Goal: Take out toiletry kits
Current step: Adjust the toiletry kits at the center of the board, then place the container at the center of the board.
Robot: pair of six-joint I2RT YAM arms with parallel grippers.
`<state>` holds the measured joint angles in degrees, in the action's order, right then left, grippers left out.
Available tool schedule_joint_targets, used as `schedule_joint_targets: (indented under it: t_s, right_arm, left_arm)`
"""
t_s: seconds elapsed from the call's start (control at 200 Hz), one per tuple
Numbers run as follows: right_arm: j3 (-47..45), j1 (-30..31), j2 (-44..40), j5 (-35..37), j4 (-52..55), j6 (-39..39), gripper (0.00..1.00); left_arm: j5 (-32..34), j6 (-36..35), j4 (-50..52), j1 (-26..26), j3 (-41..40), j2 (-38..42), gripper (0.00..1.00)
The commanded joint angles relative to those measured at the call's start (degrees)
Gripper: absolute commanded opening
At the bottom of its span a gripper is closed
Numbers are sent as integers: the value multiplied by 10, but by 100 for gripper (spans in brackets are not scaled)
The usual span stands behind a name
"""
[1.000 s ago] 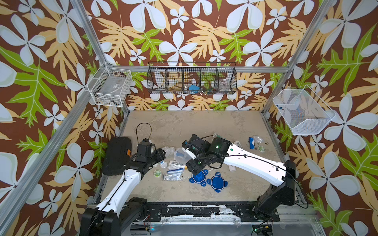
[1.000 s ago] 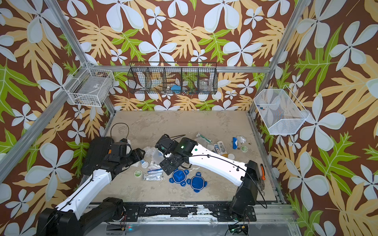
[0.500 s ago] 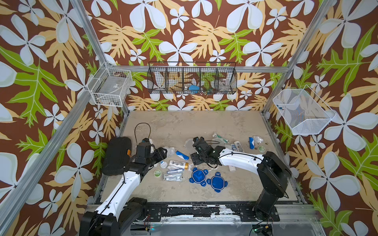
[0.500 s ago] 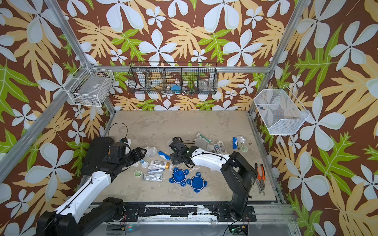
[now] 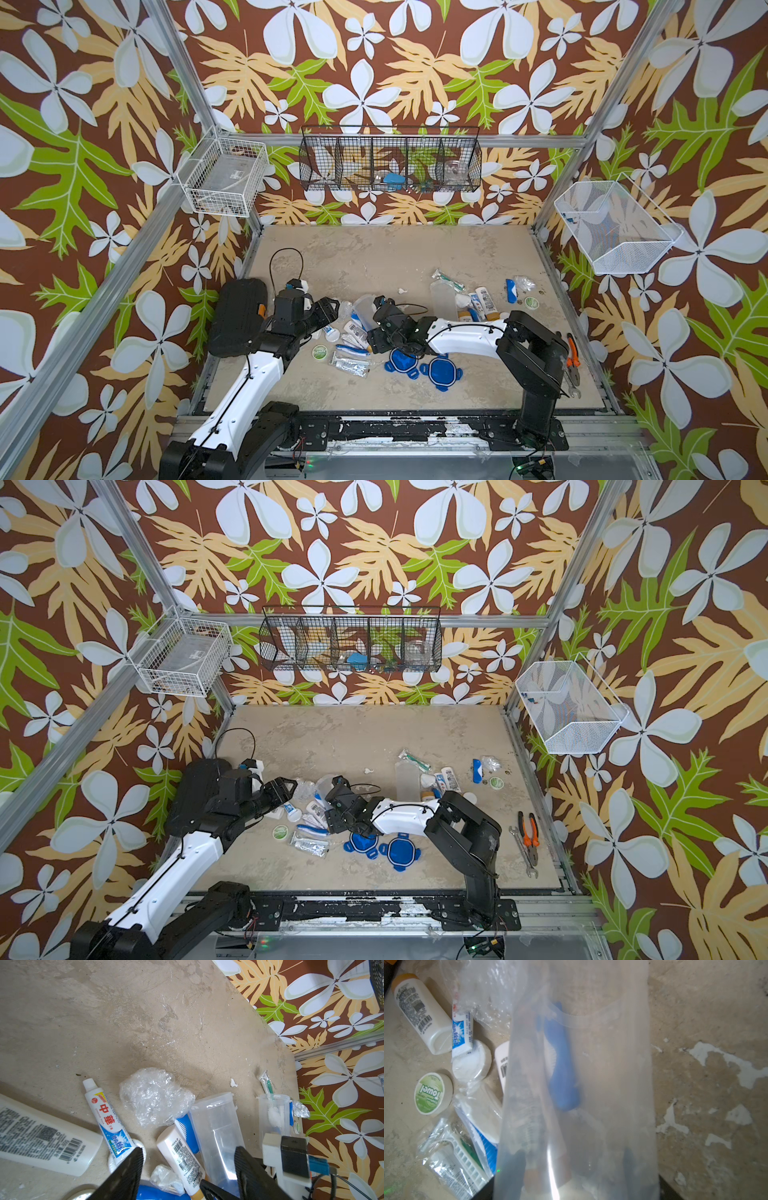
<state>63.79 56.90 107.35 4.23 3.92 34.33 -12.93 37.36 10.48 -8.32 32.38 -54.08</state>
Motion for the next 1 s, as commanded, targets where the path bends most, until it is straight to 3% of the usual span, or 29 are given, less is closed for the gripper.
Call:
schedule_joint_targets:
  t_s: [0.0,0.29,0.45,0.766,0.996]
  right_arm:
    - [9,0,-19,19,-5,4,54]
    - [29,-21,-131,50,27,-28,55]
    - [3,-36,-151,51,26,-36,56]
    - [-24,-47,-42,-7,-46,-27,57]
    - [-18,-47,-11,-15,-60,-16,72]
  left_arm:
    - [4,-6,6,1,8,1,72]
    - [-1,9,11,1,34,9,72]
    - [11,9,35,1,54,34,73]
    - [32,-7,54,1,51,78,75]
    - [41,-14,50,1,38,81,76]
